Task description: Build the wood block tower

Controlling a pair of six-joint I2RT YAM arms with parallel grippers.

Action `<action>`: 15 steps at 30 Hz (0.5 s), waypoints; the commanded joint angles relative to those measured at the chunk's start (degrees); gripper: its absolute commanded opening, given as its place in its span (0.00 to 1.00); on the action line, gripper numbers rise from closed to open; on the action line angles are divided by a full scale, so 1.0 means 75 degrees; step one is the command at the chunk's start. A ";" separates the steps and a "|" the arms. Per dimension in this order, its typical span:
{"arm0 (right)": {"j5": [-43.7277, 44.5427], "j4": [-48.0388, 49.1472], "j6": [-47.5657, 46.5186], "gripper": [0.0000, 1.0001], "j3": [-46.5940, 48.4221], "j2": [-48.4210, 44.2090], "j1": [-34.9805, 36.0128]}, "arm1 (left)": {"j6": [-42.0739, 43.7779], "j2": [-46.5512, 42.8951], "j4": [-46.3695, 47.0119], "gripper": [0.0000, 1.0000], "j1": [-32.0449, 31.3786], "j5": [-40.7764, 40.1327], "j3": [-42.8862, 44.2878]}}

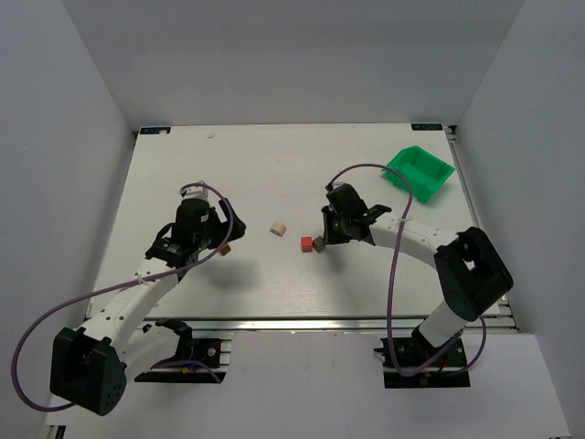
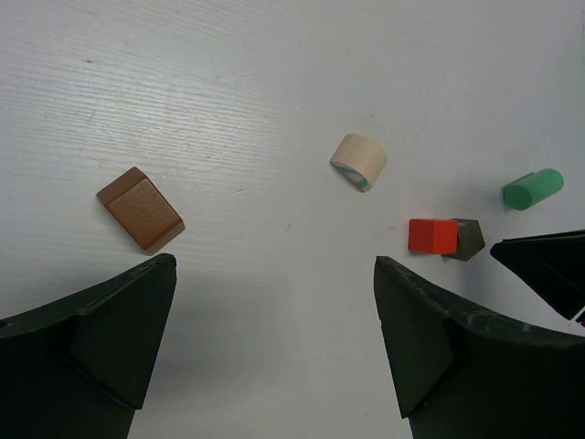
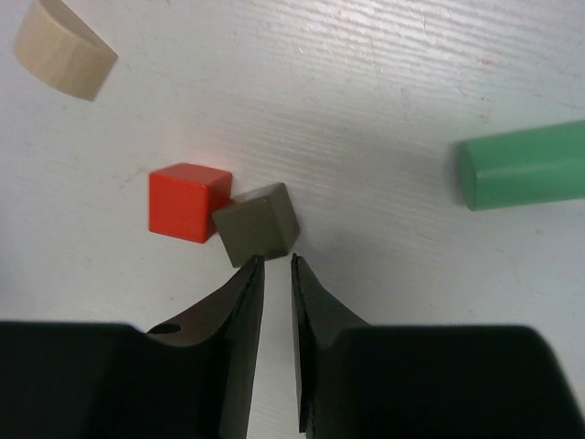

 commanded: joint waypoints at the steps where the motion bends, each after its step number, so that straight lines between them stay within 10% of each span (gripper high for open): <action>1: -0.0065 -0.0100 -0.0332 0.24 -0.0443 -0.0284 -0.0012 | 0.0152 -0.0005 0.0213 0.98 -0.0036 0.0256 0.0008; 15: -0.0220 0.1212 0.0581 0.19 -0.1254 -0.0087 0.0280 | 0.0235 0.0077 0.0260 0.98 -0.0036 0.0385 0.0090</action>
